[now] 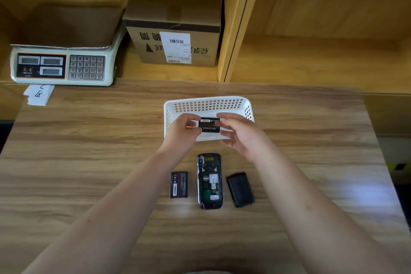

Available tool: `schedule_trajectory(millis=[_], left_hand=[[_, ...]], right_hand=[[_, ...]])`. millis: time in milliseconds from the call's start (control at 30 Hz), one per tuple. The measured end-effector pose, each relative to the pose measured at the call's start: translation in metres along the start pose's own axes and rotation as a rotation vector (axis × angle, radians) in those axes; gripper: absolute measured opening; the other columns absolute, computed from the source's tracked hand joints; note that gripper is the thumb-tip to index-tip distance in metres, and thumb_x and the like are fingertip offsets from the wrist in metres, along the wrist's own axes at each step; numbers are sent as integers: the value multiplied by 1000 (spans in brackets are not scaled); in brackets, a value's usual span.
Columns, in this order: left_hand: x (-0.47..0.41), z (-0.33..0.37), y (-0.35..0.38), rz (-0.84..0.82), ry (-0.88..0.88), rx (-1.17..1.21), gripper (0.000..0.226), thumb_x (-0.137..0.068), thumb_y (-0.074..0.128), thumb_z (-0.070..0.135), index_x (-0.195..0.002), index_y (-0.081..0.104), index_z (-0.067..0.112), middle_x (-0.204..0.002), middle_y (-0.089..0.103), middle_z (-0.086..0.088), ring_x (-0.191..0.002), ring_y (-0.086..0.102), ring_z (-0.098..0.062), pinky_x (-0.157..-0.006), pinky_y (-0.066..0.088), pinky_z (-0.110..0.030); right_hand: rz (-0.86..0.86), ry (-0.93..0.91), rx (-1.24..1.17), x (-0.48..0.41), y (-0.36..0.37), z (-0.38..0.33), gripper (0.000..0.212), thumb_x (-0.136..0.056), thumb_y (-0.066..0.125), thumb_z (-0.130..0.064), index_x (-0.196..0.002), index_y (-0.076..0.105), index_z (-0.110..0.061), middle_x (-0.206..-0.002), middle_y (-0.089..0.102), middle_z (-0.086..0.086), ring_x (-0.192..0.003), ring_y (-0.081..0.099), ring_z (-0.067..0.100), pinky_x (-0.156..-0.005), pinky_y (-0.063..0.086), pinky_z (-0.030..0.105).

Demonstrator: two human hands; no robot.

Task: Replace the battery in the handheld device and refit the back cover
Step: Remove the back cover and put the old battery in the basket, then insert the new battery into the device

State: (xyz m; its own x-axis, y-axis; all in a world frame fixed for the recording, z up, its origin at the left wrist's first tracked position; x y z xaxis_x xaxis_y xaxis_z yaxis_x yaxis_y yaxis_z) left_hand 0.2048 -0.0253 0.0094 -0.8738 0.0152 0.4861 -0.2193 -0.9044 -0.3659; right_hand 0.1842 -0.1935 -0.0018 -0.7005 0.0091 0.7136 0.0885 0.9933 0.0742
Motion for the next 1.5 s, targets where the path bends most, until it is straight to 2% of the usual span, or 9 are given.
schedule_trajectory(millis=[133, 233, 367, 633, 733, 1000, 1200, 1333, 1500], left_hand=[[29, -16, -13, 52, 98, -126, 41, -86, 60, 13, -124, 57, 28, -126, 52, 6, -110, 52, -10, -77, 44, -19], [43, -47, -20, 53, -13, -18, 41, -90, 56, 15, -128, 56, 30, -125, 53, 11, -88, 57, -2, -61, 41, -13], [55, -113, -24, 91, -270, 210, 39, -89, 56, 22, -128, 59, 29, -126, 62, 1, -106, 59, -14, -98, 46, -33], [80, -162, 8, -48, -351, 377, 63, -92, 35, 4, -149, 30, 30, -154, 31, 7, -142, 26, -13, -112, 21, -28], [84, -168, 19, -49, -353, 438, 60, -95, 31, 11, -149, 28, 38, -159, 20, 7, -146, 19, -13, -119, 18, -38], [83, -173, 12, 114, -373, 801, 60, -94, 30, -14, -147, 33, 13, -142, 47, -6, -124, 48, -21, -96, 36, -29], [85, -176, 12, 102, -473, 482, 32, -93, 50, -1, -114, 64, 18, -108, 68, -8, -101, 64, -25, -91, 54, -40], [90, -159, 16, 68, -381, 530, 33, -92, 55, -3, -104, 69, 24, -105, 71, -6, -102, 66, -26, -94, 53, -44], [94, -119, 24, -65, -174, 531, 38, -89, 57, -6, -109, 68, 24, -102, 75, -7, -101, 68, -27, -95, 51, -52]], right_hand=[[0, 33, -29, 20, -1, 31, 20, -91, 59, -17, -108, 68, -21, -118, 67, 6, -107, 59, 24, -97, 50, 45], [-11, 101, -91, 31, 3, 62, 19, -93, 56, -16, -110, 64, -15, -117, 67, 8, -111, 60, 29, -99, 48, 46], [-80, 188, -204, 39, 29, 105, 29, -97, 47, -18, -123, 56, -9, -121, 63, 14, -111, 59, 32, -103, 44, 47], [-106, 113, 337, 36, 101, 157, 55, -90, 45, -40, -143, 37, -27, -148, 42, 1, -116, 47, 14, -92, 37, 28], [-76, 50, 342, 42, 110, 153, 53, -97, 41, -27, -148, 27, -20, -146, 41, 1, -127, 43, 16, -99, 32, 25], [-18, -16, 52, 46, 102, 155, 43, -95, 41, -2, -132, 51, -20, -114, 61, -11, -117, 51, 10, -108, 36, 33], [-127, 80, -125, 61, 93, 156, 35, -96, 42, 1, -128, 51, -10, -103, 62, -9, -98, 57, 9, -111, 34, 49], [-93, -24, 85, 61, 71, 148, 47, -91, 55, -4, -133, 51, -24, -122, 62, -8, -110, 60, 13, -102, 47, 43], [7, -162, 217, 66, 42, 127, 37, -82, 69, -2, -115, 62, -16, -101, 70, -3, -92, 67, 11, -82, 54, 26]])
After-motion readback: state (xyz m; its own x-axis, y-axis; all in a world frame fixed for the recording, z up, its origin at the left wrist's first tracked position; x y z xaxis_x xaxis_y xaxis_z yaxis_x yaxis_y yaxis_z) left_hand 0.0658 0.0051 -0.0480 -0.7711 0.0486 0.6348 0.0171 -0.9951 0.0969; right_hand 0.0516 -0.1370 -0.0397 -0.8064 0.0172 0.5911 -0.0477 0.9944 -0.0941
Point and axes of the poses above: each hand's wrist, its own x-axis away from the middle knuckle, its own y-axis out of the palm, z = x × y, the point moved 8 cm from there along -x, towards the middle knuckle
